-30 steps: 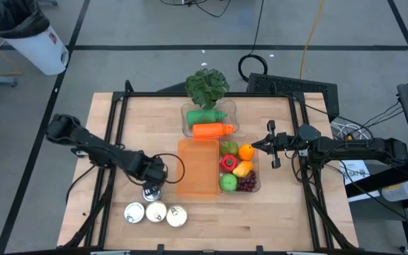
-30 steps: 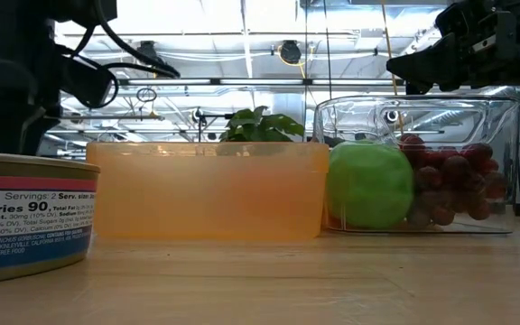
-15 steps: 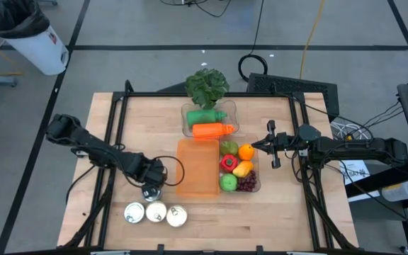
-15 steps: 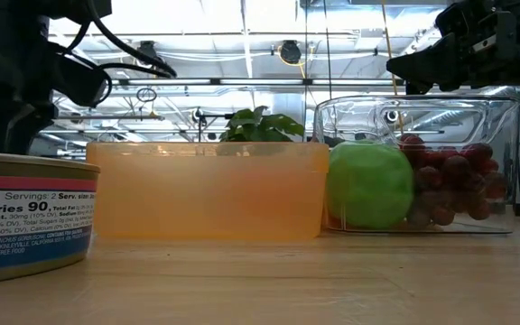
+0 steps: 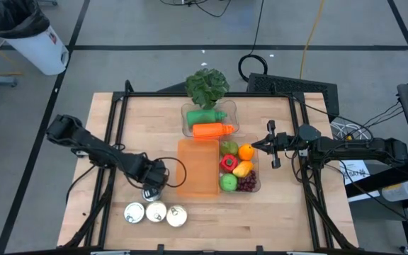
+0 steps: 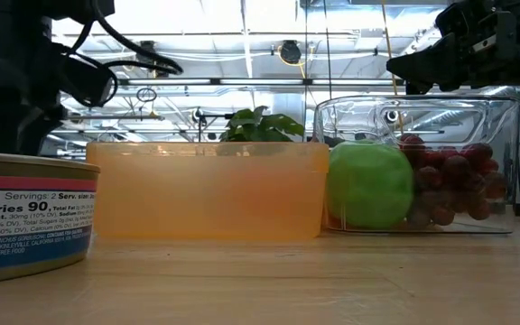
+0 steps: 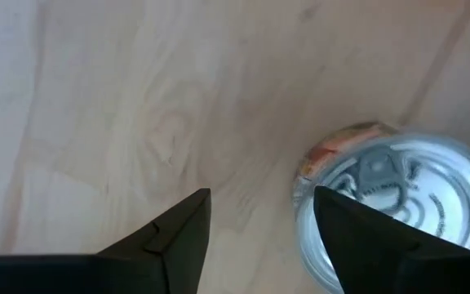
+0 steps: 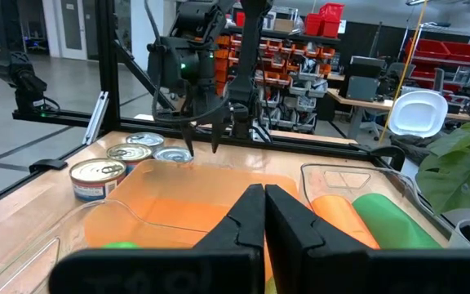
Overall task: Pick & Place Food Item
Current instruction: Put the top green tuna can into the orange bin
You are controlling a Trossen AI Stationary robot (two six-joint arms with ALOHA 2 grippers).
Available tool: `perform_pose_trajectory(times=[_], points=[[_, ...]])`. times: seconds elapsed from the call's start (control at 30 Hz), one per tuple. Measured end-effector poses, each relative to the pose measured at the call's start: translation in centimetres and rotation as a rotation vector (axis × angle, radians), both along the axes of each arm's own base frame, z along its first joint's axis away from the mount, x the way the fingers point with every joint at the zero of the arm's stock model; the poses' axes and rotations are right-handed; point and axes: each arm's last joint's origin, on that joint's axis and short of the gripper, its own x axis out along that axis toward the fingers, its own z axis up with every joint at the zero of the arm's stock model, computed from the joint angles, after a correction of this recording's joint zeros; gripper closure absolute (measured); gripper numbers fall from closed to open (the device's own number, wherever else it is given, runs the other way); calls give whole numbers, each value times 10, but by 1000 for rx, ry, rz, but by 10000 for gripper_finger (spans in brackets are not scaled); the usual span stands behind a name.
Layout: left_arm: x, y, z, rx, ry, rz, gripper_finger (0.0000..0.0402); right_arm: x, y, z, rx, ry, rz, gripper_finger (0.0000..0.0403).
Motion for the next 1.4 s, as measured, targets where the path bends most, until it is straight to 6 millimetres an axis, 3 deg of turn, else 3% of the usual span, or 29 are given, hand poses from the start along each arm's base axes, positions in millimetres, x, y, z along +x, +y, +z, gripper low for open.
perform_pose_trajectory(times=[0.4,0.77,1.1,1.4], points=[[3,-6,-13,17,74,-166,153,0,0,0,0,0,0,403],[5,13,-15,65,93,-242,190,0,0,0,0,0,0,403],[14,42,-25,27,47,-386,283,0,0,0,0,0,0,403],[25,66,-25,-117,-30,-311,383,0,0,0,0,0,0,403]])
